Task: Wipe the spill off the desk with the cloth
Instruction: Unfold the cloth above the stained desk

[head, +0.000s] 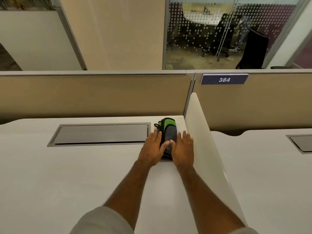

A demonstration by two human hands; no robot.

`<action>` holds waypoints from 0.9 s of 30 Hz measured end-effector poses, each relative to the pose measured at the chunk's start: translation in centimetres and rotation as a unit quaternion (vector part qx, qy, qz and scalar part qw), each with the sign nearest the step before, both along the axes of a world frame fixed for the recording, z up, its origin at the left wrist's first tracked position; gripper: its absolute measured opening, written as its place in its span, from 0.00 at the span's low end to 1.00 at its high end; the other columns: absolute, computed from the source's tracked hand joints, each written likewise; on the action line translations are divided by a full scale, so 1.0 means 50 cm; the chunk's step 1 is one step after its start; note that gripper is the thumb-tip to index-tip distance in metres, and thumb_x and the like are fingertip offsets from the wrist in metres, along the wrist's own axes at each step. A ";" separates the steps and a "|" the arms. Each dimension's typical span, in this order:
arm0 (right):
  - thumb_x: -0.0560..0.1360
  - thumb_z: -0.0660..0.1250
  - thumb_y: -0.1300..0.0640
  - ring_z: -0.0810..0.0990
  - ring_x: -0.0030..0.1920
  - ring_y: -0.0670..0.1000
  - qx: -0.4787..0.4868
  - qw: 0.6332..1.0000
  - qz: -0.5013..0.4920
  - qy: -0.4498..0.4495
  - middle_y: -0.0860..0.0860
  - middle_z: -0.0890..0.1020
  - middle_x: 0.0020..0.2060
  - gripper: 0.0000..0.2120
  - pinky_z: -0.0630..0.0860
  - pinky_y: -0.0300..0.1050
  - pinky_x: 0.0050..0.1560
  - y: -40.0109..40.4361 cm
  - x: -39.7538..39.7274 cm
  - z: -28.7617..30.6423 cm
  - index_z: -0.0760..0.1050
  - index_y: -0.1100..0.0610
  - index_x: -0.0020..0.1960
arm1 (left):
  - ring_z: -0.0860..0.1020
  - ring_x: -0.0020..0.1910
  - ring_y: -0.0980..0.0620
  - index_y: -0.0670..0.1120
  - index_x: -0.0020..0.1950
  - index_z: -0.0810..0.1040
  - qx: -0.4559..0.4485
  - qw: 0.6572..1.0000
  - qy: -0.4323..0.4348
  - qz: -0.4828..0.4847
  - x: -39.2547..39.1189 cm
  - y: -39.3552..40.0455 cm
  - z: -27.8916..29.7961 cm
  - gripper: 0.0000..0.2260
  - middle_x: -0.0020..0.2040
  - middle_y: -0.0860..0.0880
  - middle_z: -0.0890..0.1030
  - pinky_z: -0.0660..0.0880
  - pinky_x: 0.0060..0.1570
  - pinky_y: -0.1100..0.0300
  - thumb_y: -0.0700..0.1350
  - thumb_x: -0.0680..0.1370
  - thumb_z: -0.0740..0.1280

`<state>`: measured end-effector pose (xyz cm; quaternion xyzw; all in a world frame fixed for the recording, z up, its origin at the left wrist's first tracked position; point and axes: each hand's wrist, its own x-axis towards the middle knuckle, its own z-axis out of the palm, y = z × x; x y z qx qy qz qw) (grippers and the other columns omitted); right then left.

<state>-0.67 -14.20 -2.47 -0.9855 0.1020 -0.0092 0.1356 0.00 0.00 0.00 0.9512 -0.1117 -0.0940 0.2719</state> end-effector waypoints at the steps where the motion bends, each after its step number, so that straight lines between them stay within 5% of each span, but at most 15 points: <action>1: 0.85 0.45 0.40 0.51 0.83 0.58 -0.004 1.000 -0.007 -0.004 0.56 0.54 0.83 0.31 0.42 0.53 0.81 -0.003 0.011 0.000 0.53 0.55 0.82 | 0.49 0.83 0.46 0.48 0.83 0.49 -0.004 1.000 -0.006 0.019 0.013 -0.004 -0.004 0.35 0.84 0.48 0.48 0.51 0.79 0.49 0.66 0.81 0.44; 4: 0.85 0.47 0.41 0.55 0.82 0.59 -0.009 1.000 -0.012 -0.004 0.57 0.59 0.81 0.29 0.47 0.55 0.81 -0.016 0.040 -0.006 0.63 0.56 0.79 | 0.69 0.73 0.42 0.47 0.79 0.63 0.006 0.995 -0.021 0.096 0.053 -0.011 -0.011 0.27 0.76 0.43 0.69 0.71 0.69 0.48 0.60 0.84 0.54; 7: 0.85 0.49 0.41 0.56 0.81 0.59 0.001 1.000 0.001 0.010 0.57 0.61 0.81 0.28 0.48 0.56 0.81 -0.019 0.057 -0.017 0.65 0.55 0.79 | 0.79 0.60 0.42 0.43 0.68 0.75 -0.003 0.987 0.009 0.160 0.076 -0.026 -0.019 0.21 0.62 0.41 0.81 0.79 0.59 0.49 0.56 0.84 0.60; 13: 0.83 0.64 0.49 0.69 0.76 0.58 0.171 0.984 0.000 -0.049 0.57 0.73 0.75 0.23 0.57 0.54 0.80 -0.019 0.061 -0.031 0.72 0.58 0.74 | 0.80 0.59 0.42 0.41 0.67 0.74 -0.113 0.967 0.063 0.220 0.088 -0.056 -0.026 0.20 0.61 0.41 0.81 0.77 0.57 0.53 0.51 0.80 0.69; 18: 0.80 0.69 0.53 0.82 0.61 0.58 0.299 0.952 -0.045 -0.044 0.56 0.84 0.61 0.16 0.63 0.62 0.77 -0.003 0.055 -0.015 0.77 0.57 0.66 | 0.80 0.60 0.40 0.38 0.65 0.76 -0.272 0.901 0.136 0.310 0.088 -0.042 -0.028 0.21 0.61 0.40 0.81 0.77 0.54 0.53 0.46 0.76 0.75; 24: 0.78 0.71 0.63 0.81 0.62 0.59 0.530 0.843 -0.086 -0.043 0.57 0.82 0.64 0.22 0.81 0.53 0.61 0.011 0.029 0.027 0.74 0.58 0.72 | 0.81 0.43 0.51 0.46 0.51 0.79 -0.437 0.821 0.186 0.317 0.044 0.006 -0.016 0.10 0.51 0.45 0.83 0.79 0.37 0.62 0.39 0.74 0.76; 27: 0.79 0.71 0.61 0.80 0.63 0.59 0.627 0.772 -0.103 -0.014 0.56 0.81 0.66 0.27 0.80 0.57 0.63 0.020 0.006 0.048 0.69 0.57 0.76 | 0.81 0.48 0.51 0.50 0.55 0.75 -0.466 0.826 0.164 0.273 0.014 0.041 0.000 0.16 0.52 0.50 0.81 0.81 0.46 0.56 0.38 0.74 0.76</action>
